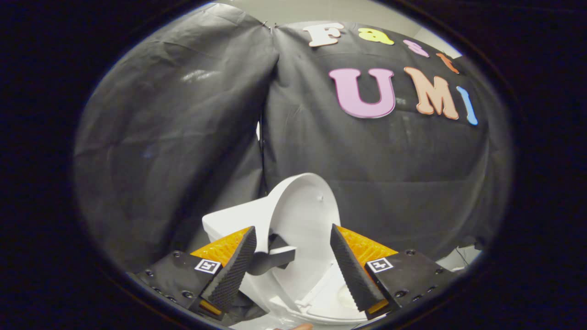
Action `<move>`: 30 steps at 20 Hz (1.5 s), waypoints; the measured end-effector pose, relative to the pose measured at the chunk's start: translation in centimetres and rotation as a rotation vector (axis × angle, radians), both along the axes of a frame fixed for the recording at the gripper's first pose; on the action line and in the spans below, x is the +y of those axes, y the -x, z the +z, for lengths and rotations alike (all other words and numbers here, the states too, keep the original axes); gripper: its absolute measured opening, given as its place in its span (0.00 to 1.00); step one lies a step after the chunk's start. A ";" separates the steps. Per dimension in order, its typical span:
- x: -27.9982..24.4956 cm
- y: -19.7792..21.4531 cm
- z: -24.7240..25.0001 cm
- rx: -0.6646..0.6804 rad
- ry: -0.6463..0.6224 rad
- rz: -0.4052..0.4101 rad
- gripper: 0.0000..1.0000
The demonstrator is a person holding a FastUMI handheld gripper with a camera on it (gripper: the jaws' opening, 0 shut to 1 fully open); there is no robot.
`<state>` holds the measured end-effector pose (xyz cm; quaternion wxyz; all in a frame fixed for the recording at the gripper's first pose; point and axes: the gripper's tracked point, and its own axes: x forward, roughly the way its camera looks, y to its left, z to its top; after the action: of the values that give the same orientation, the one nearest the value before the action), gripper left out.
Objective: Open the toilet lid.
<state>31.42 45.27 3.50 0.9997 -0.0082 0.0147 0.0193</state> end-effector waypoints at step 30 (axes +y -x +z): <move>-31.1 13.2 9.8 -0.224 0.110 -0.285 0.94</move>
<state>18.26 14.19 13.27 0.9857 -0.0628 -0.0948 -0.1242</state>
